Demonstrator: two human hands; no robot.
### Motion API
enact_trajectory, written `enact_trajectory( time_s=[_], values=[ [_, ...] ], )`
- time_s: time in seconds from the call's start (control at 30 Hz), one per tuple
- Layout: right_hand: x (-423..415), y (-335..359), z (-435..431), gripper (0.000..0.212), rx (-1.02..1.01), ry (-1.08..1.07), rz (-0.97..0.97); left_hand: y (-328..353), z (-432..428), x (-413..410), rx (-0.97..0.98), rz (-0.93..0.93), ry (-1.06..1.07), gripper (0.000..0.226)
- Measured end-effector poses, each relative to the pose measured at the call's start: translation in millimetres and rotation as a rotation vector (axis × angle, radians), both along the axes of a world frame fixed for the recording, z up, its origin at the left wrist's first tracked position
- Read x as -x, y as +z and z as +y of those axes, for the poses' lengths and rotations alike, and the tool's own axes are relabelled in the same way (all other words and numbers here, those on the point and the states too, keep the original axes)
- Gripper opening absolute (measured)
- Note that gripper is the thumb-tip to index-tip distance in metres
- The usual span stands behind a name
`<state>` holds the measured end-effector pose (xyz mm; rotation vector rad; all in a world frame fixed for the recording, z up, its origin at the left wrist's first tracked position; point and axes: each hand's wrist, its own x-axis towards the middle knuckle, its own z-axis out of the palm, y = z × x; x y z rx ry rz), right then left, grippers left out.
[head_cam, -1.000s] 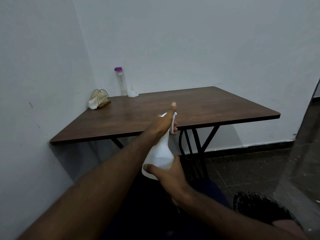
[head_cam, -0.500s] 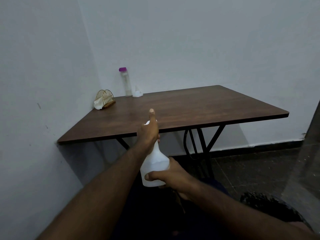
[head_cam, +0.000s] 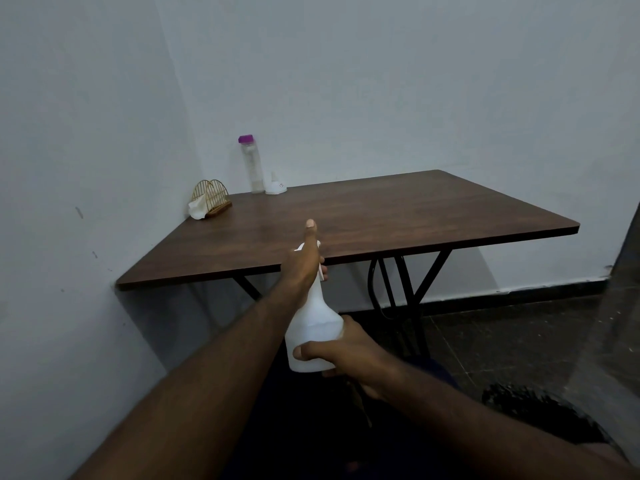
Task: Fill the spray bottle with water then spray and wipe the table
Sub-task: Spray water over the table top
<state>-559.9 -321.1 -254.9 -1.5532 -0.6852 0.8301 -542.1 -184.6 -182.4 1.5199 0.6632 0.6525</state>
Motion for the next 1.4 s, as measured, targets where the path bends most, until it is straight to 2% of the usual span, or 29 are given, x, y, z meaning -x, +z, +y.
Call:
enact_trajectory(
  time_s=[0.07,0.2,0.3,0.43,0.63,0.8,1.03,1.27,1.4],
  values=[
    [0,0,0,0.059,-0.015,-0.008,0.009,1,-1,0,-0.010,0.005,-0.009,0.069],
    [5,-3,3,0.074,-0.037,-0.068,0.027,7,-6,2,-0.075,0.044,0.022,0.063],
    [6,-4,3,0.066,-0.083,-0.084,0.026,10,-8,1,-0.142,0.068,0.050,0.067],
    [4,-1,1,0.072,-0.088,-0.113,0.020,11,-9,-2,-0.088,-0.006,0.019,0.057],
    [1,-11,5,0.070,-0.141,-0.144,0.035,14,-10,-4,-0.156,0.049,-0.099,0.070],
    [-1,-18,14,0.091,-0.156,-0.252,0.008,26,-20,-10,-0.206,0.028,-0.202,0.075],
    [-4,-11,6,0.093,-0.225,-0.310,0.020,37,-40,-26,-0.284,0.056,-0.231,0.067],
    [-3,-8,2,0.092,-0.218,-0.335,0.014,34,-40,-30,-0.282,0.031,-0.196,0.041],
    [-4,-9,2,0.096,-0.208,-0.352,0.016,32,-40,-30,-0.280,0.015,-0.286,0.050]
  ],
)
